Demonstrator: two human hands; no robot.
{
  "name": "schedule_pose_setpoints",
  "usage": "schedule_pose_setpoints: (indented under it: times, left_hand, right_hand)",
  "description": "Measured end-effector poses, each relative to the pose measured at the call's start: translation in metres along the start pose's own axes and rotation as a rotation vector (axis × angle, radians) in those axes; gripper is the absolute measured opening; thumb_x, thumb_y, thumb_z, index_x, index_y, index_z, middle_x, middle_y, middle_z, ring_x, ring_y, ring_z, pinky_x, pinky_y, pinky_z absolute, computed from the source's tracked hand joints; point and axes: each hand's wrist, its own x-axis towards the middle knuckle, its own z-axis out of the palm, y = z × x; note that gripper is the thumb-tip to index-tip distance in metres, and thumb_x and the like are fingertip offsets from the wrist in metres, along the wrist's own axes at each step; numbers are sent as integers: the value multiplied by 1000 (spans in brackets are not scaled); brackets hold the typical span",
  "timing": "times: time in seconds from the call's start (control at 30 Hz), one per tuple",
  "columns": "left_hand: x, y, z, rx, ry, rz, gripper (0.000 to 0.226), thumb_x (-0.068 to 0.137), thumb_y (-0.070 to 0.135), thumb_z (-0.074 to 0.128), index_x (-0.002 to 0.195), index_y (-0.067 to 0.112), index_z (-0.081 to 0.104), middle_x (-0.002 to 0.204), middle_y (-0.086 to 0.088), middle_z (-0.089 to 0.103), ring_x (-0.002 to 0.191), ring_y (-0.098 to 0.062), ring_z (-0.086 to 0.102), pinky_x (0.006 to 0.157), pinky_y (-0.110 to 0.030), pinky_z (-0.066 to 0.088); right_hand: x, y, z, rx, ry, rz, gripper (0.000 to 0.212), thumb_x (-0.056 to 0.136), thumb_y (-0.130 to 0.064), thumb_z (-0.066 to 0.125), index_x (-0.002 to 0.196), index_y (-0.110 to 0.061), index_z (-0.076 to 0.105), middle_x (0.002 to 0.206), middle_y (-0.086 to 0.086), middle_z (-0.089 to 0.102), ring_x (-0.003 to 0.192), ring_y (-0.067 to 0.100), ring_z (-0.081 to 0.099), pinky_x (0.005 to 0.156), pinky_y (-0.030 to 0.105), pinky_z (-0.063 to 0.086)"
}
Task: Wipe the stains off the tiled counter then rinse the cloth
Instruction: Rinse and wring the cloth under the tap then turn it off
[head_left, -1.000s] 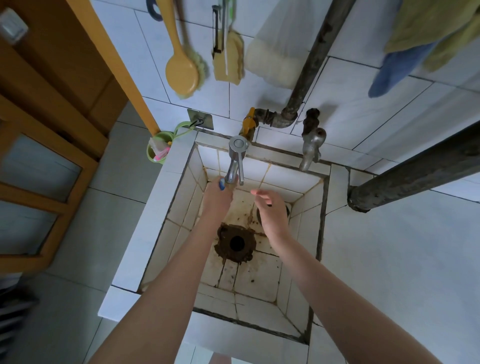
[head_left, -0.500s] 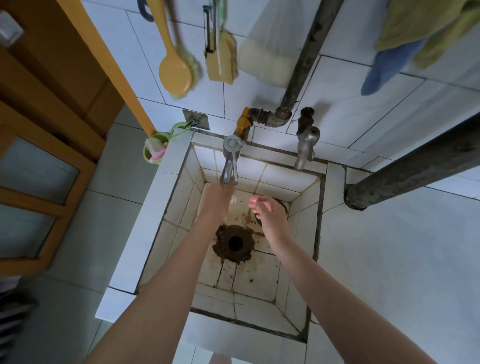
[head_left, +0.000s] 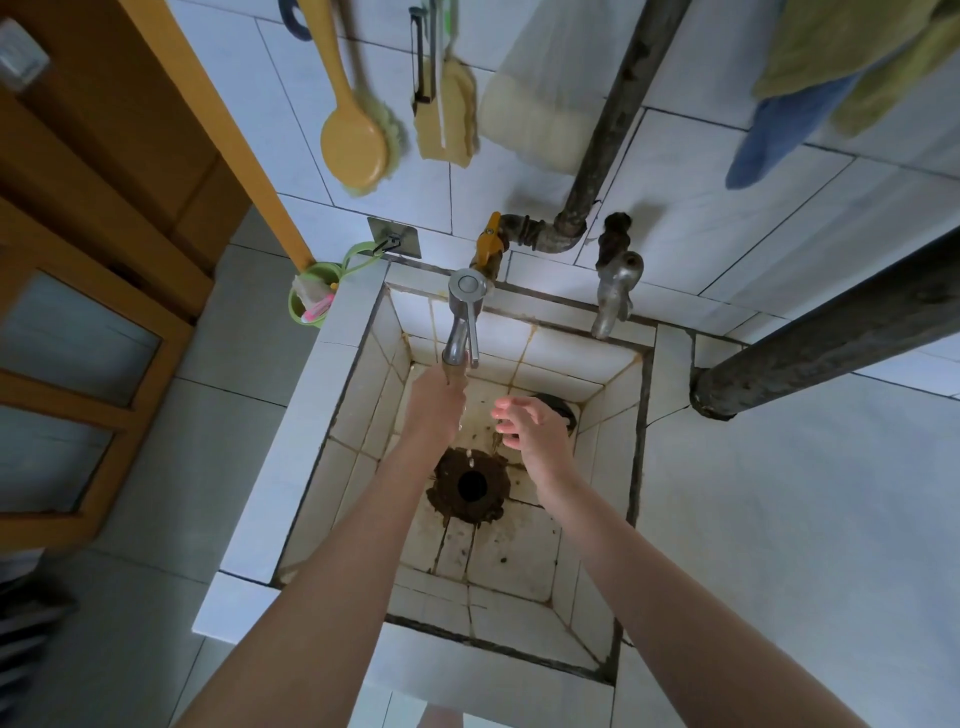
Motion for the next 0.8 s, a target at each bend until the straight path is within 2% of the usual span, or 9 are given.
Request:
schedule_pose_setpoints:
  times: [0.07,0.13,0.2,0.37,0.47,0.57,0.67,0.73,0.8]
  left_hand:
    - [-2,-1,1,-165,-79,-66,36,97,41,39,78,13,52,70,-1,50,61,-12,48,55,-19,38]
    - [-3,-7,1,-217,-150,-100,40,96,44,39,110,9,54,98,-6,61,86,-15,59,69,-22,44]
    - [-4,-10,-1,-349,-162,-152,42,97,42,39,124,13,50,115,-9,61,99,-19,60,75,-28,48]
    - [-11,-20,-12,-584,-125,-212,45,100,31,36,133,1,45,116,-31,53,100,-36,59,68,-25,51]
    - [-14,-20,-21,-612,-74,-134,32,99,20,40,127,8,51,118,-15,60,103,-24,60,81,-29,52]
    - [-19,-21,-27,-601,8,-57,28,92,-2,47,109,14,63,100,-2,68,90,-11,66,92,-30,51]
    - [-23,-27,-28,-516,75,-13,33,85,-9,54,110,10,65,99,-4,69,93,-13,65,84,-23,52]
    - [-23,-33,-30,-469,157,-53,31,88,-4,51,112,8,65,102,-3,68,94,-14,63,79,-21,51]
    - [-22,-42,-34,-452,209,-117,27,91,0,49,111,8,64,100,-3,68,90,-14,63,71,-21,50]
  right_hand:
    - [-1,-7,6,71,-80,23,25,95,-25,49,112,-10,59,107,2,65,95,16,64,90,34,51]
    - [-1,-16,15,183,-183,77,31,95,-33,49,117,-11,55,109,0,63,98,15,62,94,38,50]
    - [2,-23,24,240,-252,122,32,93,-34,53,119,-14,52,116,2,60,107,19,58,95,37,48]
    - [5,-32,35,89,-199,20,17,87,-14,63,103,-8,63,103,8,66,95,21,64,70,23,55]
    - [11,-38,40,93,-169,25,8,89,-18,62,95,-15,58,96,5,64,90,22,64,78,33,56]
    - [20,-44,48,199,-197,167,32,93,-25,54,115,-2,54,109,18,62,101,33,63,85,43,54]
    - [19,-46,49,171,-276,184,41,87,-22,65,116,5,53,102,18,62,94,32,64,81,38,55]
    - [20,-47,50,172,-240,182,29,90,-16,60,111,2,53,98,14,61,83,25,64,70,33,56]
    - [23,-51,53,212,-238,197,11,97,-11,47,95,-2,53,85,14,56,69,24,58,73,46,57]
